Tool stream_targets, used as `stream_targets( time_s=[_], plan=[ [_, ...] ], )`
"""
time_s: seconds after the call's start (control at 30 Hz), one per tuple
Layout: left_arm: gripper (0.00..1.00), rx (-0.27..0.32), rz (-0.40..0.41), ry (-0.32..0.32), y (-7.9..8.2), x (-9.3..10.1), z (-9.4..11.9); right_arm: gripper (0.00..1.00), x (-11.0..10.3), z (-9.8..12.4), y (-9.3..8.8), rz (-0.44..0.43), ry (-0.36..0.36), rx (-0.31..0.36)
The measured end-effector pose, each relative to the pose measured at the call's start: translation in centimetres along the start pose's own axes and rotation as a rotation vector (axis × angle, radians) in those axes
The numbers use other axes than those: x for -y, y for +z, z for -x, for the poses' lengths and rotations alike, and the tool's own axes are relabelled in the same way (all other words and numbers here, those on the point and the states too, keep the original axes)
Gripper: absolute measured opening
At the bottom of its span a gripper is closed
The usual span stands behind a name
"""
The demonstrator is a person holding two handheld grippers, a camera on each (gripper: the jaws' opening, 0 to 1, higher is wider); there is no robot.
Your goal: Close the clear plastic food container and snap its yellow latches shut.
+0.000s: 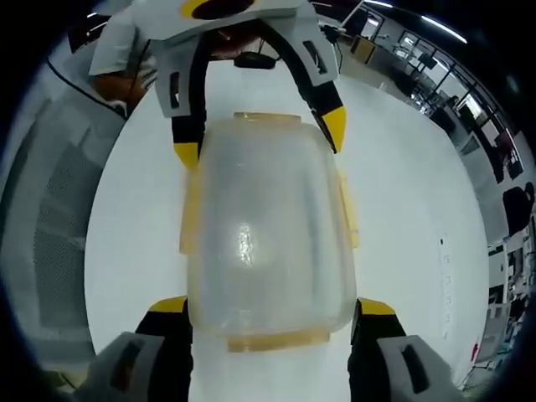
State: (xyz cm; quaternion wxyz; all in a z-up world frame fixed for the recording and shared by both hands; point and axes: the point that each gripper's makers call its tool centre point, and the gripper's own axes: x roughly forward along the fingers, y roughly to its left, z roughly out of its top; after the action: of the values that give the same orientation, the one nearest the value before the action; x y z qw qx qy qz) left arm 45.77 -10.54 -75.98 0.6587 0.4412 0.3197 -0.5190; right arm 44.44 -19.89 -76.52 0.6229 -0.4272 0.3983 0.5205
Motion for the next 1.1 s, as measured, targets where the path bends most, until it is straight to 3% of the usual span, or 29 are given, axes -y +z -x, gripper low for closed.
stream_targets(
  time_s=[0.67,1.1],
  plan=[
    [0.77,0.007,0.009,0.0,-2.4,-1.1,0.7,0.77,0.7,-1.0,2.4,-0.001,-0.001,-0.003],
    [0.77,0.01,0.021,0.001,-3.0,-2.0,0.7,0.78,1.7,-1.3,3.0,0.004,0.007,0.005]
  ],
)
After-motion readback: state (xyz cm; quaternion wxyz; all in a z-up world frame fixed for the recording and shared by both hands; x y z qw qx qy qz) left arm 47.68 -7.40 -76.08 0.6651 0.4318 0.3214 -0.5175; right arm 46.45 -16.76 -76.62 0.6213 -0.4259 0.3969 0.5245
